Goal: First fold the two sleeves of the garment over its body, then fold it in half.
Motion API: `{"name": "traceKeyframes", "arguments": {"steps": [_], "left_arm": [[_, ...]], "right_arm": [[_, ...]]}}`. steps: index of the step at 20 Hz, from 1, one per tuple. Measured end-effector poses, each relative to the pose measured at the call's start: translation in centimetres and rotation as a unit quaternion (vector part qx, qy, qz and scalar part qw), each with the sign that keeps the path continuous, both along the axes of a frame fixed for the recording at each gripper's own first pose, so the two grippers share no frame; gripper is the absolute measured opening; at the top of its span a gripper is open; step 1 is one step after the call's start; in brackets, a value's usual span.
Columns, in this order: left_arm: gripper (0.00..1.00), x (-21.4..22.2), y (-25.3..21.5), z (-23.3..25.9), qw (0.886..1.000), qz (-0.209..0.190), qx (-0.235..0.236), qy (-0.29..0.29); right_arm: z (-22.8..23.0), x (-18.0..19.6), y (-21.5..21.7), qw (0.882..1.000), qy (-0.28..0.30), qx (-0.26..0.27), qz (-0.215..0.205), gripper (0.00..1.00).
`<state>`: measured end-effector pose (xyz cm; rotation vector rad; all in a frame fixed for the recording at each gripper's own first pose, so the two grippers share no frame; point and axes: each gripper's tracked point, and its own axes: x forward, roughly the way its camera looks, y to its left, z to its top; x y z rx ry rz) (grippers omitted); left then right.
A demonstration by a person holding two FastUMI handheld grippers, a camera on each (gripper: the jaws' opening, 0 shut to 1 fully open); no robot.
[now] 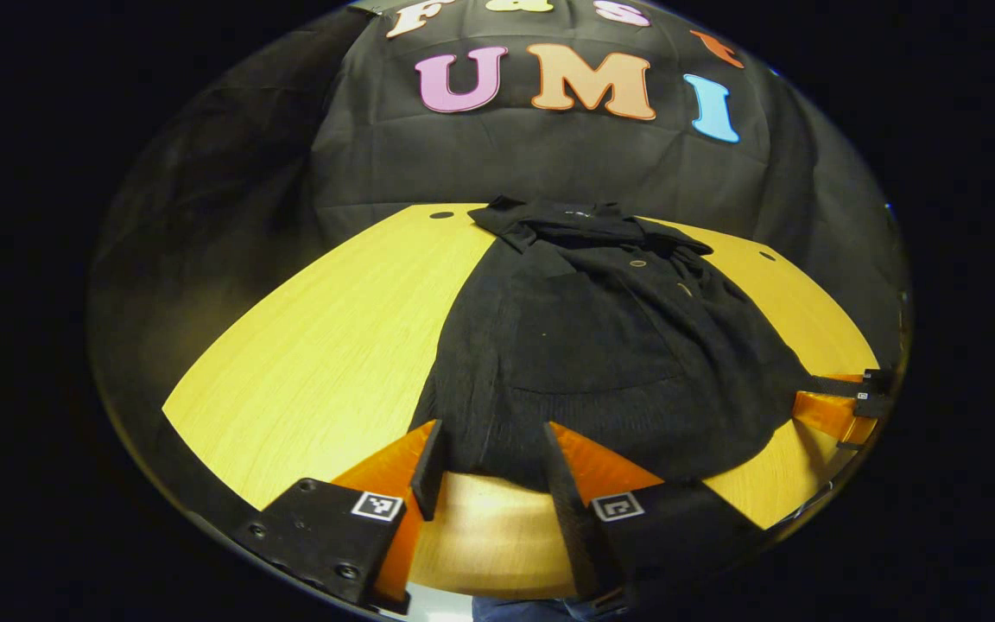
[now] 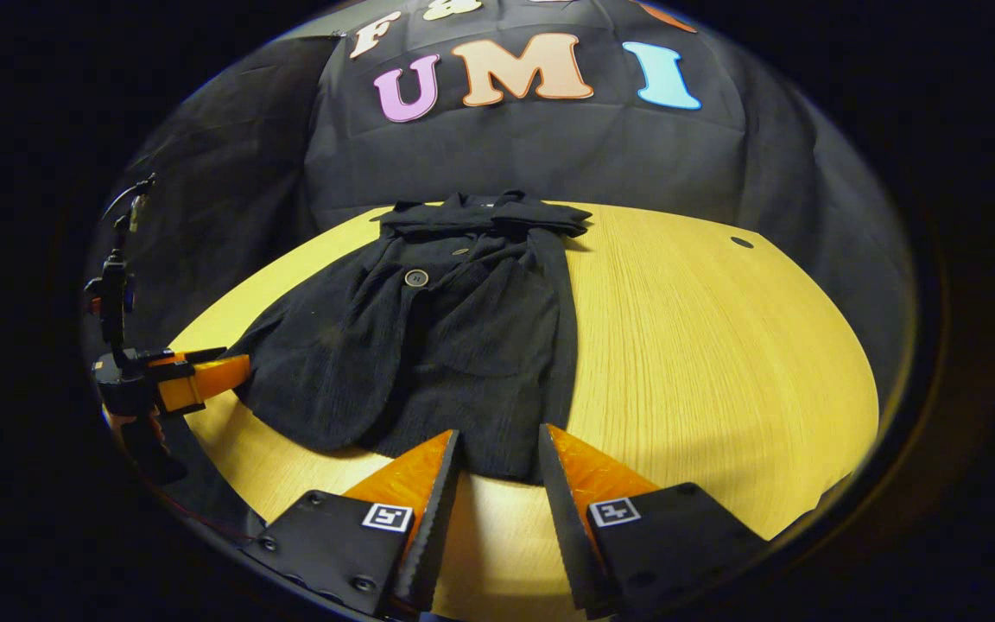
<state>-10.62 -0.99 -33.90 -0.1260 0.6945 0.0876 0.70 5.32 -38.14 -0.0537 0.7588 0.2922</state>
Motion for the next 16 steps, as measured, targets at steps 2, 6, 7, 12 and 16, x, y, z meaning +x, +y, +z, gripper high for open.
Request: {"name": "traceKeyframes", "arguments": {"steps": [2,6,7,12,16], "left_arm": [[0.49,0.0,-0.4,0.1,1.000,0.001,-0.011,-0.001],[0.17,-0.2,-1.2,0.2,0.999,0.005,-0.052,-0.002],[0.07,-0.1,-1.3,0.3,0.998,0.009,-0.061,-0.005],[0.00,-0.4,-1.4,0.2,0.999,0.004,-0.050,0.005],[0.00,-0.2,-1.2,0.3,0.999,0.003,-0.050,0.011]], "right_arm": [[-0.1,0.0,0.3,1.000,0.002,0.002,0.005,0.51],[0.0,-0.1,0.9,1.000,0.010,0.011,0.006,0.30],[-0.1,0.0,1.1,1.000,0.014,0.017,0.005,0.18],[0.3,-0.5,1.1,0.999,0.025,0.029,0.012,0.09],[0.1,-0.2,0.9,1.000,0.022,0.010,0.020,0.02]]}}
